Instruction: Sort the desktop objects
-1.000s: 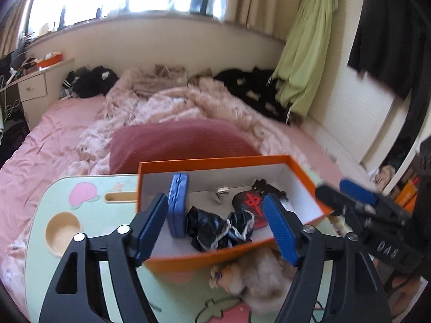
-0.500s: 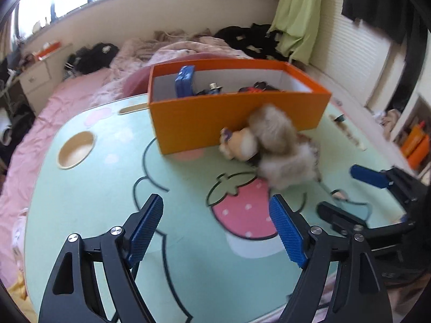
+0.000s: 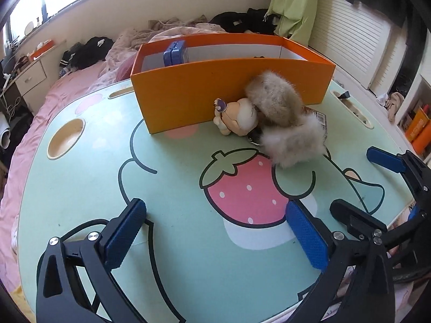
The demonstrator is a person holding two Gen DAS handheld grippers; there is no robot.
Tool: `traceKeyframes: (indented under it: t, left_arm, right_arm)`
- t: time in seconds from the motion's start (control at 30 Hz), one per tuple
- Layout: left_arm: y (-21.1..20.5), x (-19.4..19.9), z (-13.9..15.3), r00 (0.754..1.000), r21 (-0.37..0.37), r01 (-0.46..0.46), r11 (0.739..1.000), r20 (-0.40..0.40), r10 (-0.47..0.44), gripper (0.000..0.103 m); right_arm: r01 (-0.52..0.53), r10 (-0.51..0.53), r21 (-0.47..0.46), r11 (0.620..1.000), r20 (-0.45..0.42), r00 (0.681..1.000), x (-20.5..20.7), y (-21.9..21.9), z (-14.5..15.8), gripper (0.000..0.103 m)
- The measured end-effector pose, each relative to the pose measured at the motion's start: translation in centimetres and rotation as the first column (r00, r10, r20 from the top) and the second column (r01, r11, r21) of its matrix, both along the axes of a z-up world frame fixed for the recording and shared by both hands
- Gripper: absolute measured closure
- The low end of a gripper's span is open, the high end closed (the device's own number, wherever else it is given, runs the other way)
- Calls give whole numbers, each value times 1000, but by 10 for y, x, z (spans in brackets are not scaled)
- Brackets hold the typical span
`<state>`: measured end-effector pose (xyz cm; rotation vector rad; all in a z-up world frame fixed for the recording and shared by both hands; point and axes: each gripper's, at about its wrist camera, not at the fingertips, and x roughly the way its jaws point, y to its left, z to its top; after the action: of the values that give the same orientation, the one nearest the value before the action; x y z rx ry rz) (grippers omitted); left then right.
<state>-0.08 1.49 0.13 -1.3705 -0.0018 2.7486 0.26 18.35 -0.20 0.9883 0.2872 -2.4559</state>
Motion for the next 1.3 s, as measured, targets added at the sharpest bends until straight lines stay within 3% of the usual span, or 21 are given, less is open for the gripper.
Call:
traceKeyframes:
  t: [0.63, 0.83, 1.1, 1.3]
  left_arm:
    - [-2, 1, 1, 1000, 1, 6, 1000, -11, -6, 0]
    - [-3, 2, 1, 1000, 1, -1, 1000, -21, 1, 0]
    - [-4, 2, 0, 1000, 4, -6, 1000, -27, 6, 0]
    - [-4, 3, 0, 1000, 6, -5, 1000, -29, 5, 0]
  right_arm:
    - [-17, 17, -13, 1000, -15, 1000, 0, 0, 1, 0]
    - [-10, 9, -54, 998, -27, 1000, 2, 5, 3, 1]
    - [-37, 30, -203, 978, -41, 999, -3, 13, 29, 17]
    - [-95, 90, -188, 978, -33, 995, -26, -26, 46, 39]
